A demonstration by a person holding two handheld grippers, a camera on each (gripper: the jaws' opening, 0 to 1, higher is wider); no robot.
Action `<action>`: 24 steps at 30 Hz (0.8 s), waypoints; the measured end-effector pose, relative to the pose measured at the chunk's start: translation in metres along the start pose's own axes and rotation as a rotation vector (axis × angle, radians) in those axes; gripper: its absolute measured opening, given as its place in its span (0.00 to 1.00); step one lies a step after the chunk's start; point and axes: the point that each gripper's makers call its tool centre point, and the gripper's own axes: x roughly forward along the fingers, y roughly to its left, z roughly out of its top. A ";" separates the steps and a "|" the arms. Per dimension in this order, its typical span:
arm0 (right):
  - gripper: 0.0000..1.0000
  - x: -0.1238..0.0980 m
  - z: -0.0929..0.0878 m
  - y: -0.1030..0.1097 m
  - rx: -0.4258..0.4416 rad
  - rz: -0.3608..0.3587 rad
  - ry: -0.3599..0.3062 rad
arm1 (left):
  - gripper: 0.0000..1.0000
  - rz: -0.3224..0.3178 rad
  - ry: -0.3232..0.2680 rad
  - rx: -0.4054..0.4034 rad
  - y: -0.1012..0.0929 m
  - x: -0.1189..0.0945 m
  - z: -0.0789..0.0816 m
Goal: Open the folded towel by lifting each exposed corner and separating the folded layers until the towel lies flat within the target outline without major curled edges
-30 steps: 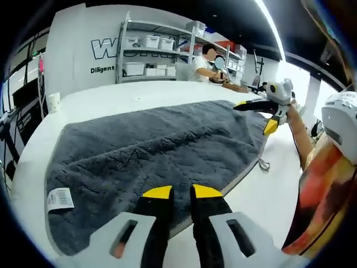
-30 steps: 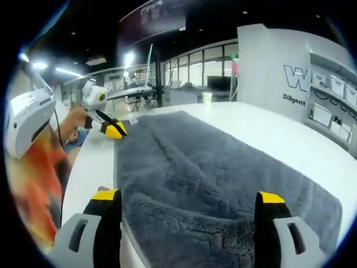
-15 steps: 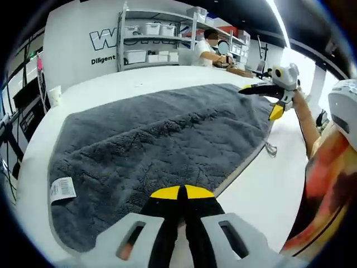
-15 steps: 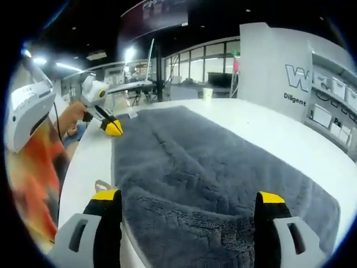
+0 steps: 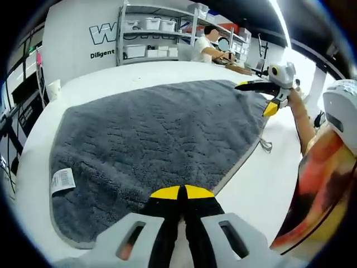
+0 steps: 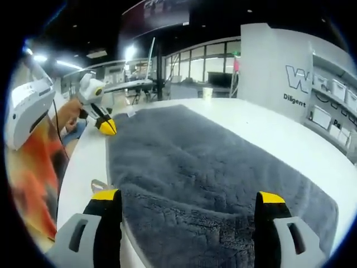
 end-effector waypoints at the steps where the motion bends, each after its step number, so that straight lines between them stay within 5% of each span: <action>1: 0.99 0.000 0.000 0.000 -0.002 0.000 0.001 | 0.00 -0.001 0.003 0.001 -0.001 -0.001 -0.001; 6: 0.99 -0.002 0.000 -0.001 -0.005 -0.005 0.003 | 0.01 -0.003 0.000 0.001 -0.001 -0.001 -0.001; 10: 0.99 -0.005 0.001 -0.001 -0.007 -0.009 -0.002 | 0.04 -0.031 -0.058 -0.005 -0.004 -0.001 0.008; 21: 0.99 -0.014 -0.001 -0.004 0.000 -0.034 0.010 | 0.36 -0.073 -0.274 -0.036 -0.004 -0.017 0.051; 24: 0.99 -0.019 -0.004 -0.007 0.002 -0.050 0.021 | 0.58 -0.038 -0.315 -0.060 0.008 -0.018 0.057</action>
